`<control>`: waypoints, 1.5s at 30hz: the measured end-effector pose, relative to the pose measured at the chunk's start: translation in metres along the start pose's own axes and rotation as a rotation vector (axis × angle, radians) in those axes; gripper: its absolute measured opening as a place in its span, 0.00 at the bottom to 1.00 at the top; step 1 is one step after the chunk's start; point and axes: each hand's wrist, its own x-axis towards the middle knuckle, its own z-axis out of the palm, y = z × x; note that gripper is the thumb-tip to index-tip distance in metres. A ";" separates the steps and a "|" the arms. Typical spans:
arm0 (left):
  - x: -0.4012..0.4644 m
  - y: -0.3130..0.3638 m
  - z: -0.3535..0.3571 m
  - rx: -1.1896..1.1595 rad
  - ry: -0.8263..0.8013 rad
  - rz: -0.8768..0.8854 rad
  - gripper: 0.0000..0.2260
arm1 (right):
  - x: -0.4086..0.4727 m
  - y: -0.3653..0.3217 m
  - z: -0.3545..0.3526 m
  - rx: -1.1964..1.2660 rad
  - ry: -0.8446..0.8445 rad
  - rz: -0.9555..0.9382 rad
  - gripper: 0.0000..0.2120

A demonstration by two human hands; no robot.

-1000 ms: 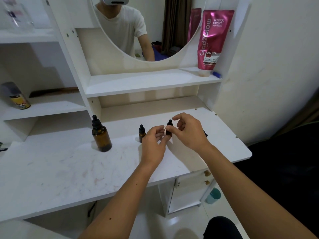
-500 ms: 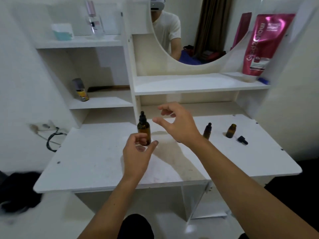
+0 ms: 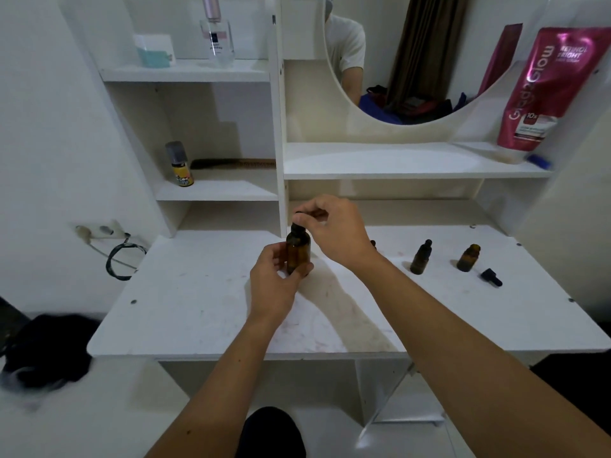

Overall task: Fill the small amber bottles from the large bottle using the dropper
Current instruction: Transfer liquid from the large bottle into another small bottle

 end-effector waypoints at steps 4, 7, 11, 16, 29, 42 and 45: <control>0.000 0.000 0.000 -0.001 0.009 0.002 0.25 | 0.002 0.000 0.002 -0.033 0.017 -0.008 0.01; -0.001 -0.001 0.001 0.004 0.013 0.003 0.25 | 0.000 0.000 0.003 -0.044 0.023 -0.018 0.02; 0.000 0.000 0.002 0.008 0.020 0.006 0.24 | -0.002 0.000 0.005 -0.027 0.047 -0.014 0.05; -0.001 0.000 0.003 0.022 0.022 0.001 0.24 | -0.003 0.000 0.007 -0.036 0.041 -0.018 0.02; -0.005 0.005 0.002 0.021 0.024 -0.004 0.25 | 0.000 -0.030 -0.032 0.089 0.166 -0.103 0.05; -0.017 0.005 0.001 0.002 0.088 -0.007 0.32 | -0.013 -0.033 -0.085 0.126 0.335 -0.121 0.05; -0.026 0.005 0.003 0.011 0.153 -0.010 0.31 | -0.025 -0.020 -0.105 0.107 0.347 -0.093 0.05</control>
